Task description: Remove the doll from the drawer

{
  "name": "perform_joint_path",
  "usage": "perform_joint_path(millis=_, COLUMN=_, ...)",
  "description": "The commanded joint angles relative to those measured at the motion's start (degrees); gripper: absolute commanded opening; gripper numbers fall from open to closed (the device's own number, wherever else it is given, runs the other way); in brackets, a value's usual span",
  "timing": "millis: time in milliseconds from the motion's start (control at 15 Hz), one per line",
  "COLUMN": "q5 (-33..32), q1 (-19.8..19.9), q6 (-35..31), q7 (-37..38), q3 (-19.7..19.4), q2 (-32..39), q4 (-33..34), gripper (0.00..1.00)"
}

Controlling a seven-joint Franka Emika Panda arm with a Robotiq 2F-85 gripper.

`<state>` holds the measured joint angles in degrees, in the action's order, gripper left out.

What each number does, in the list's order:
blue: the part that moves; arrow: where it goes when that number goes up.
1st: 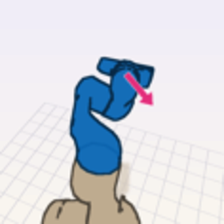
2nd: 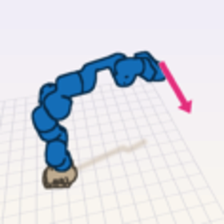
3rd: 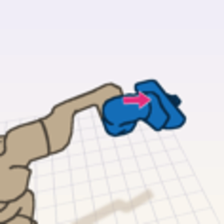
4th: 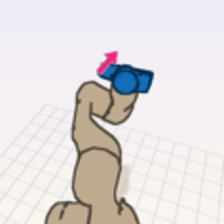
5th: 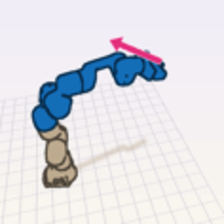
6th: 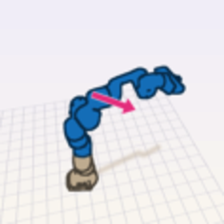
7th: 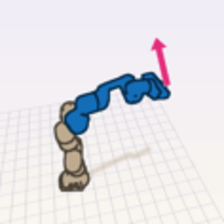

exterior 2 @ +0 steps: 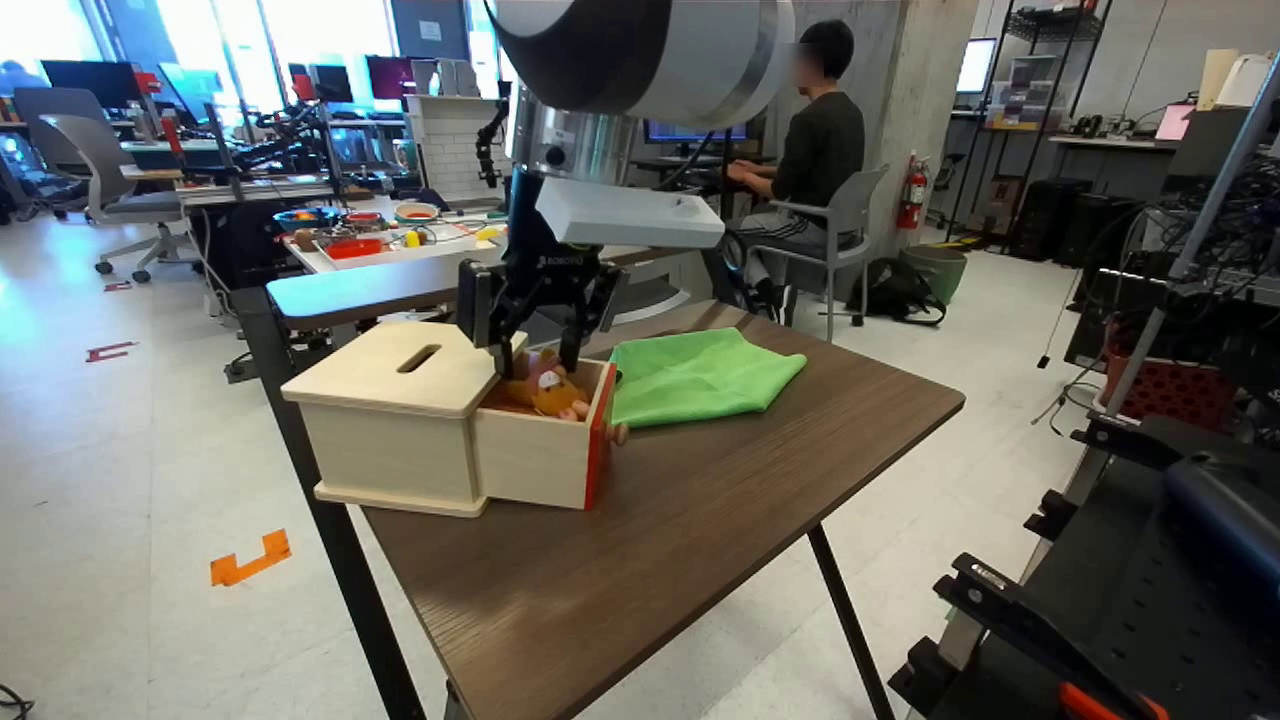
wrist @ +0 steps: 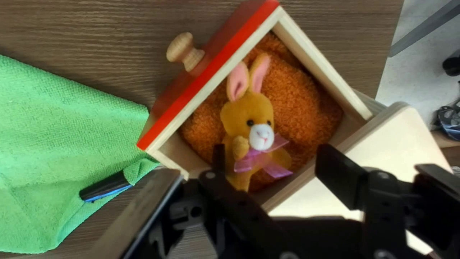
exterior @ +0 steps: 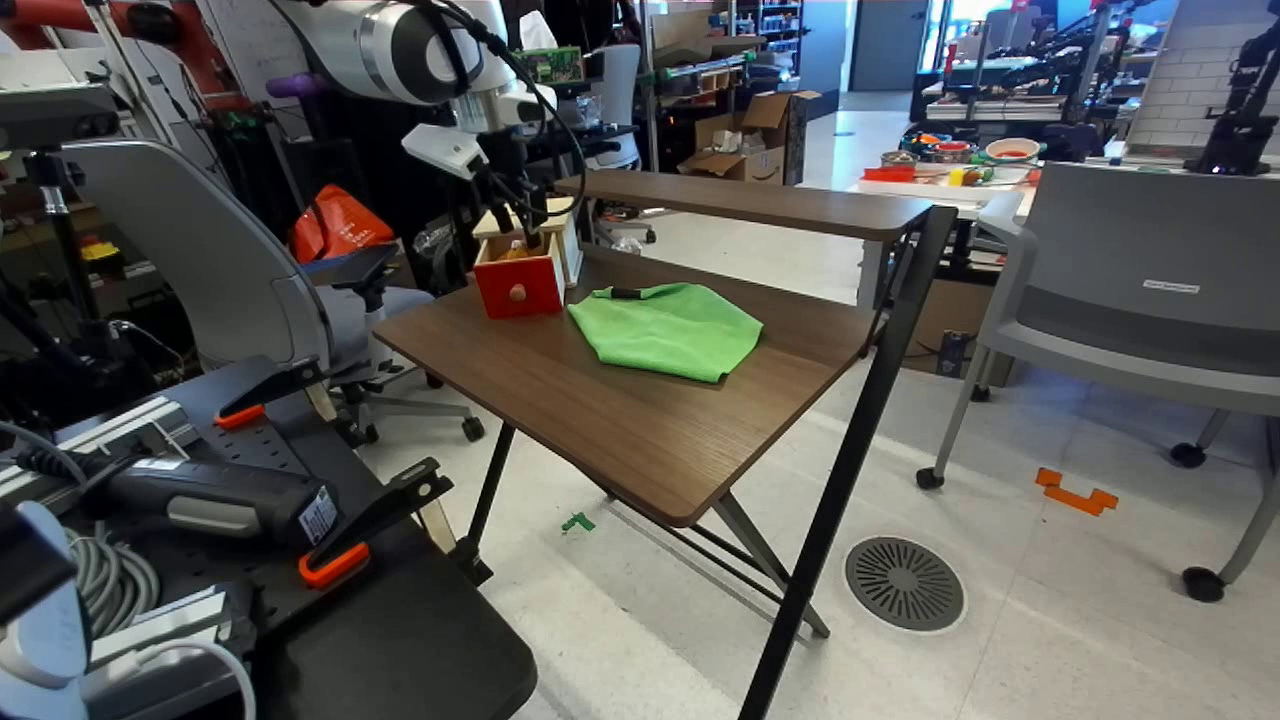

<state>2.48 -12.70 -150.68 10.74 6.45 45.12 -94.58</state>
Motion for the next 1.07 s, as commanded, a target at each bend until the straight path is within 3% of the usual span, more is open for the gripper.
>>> perform_joint_path(millis=0, q5=1.0, q1=0.8, q6=1.2, q7=-1.2, q3=0.1, q2=1.5, q4=1.6, gripper=0.34)
perform_joint_path(millis=267, q5=1.3, q1=2.2, q6=1.6, q7=-1.4, q3=0.0, q2=2.3, q4=1.3, gripper=0.04)
perform_joint_path(millis=333, q5=1.4, q1=2.6, q6=1.7, q7=-1.4, q3=0.0, q2=2.5, q4=1.3, gripper=0.01)
perform_joint_path(millis=1000, q5=2.3, q1=3.2, q6=2.5, q7=-1.6, q3=0.5, q2=-3.2, q4=-2.0, gripper=0.02)
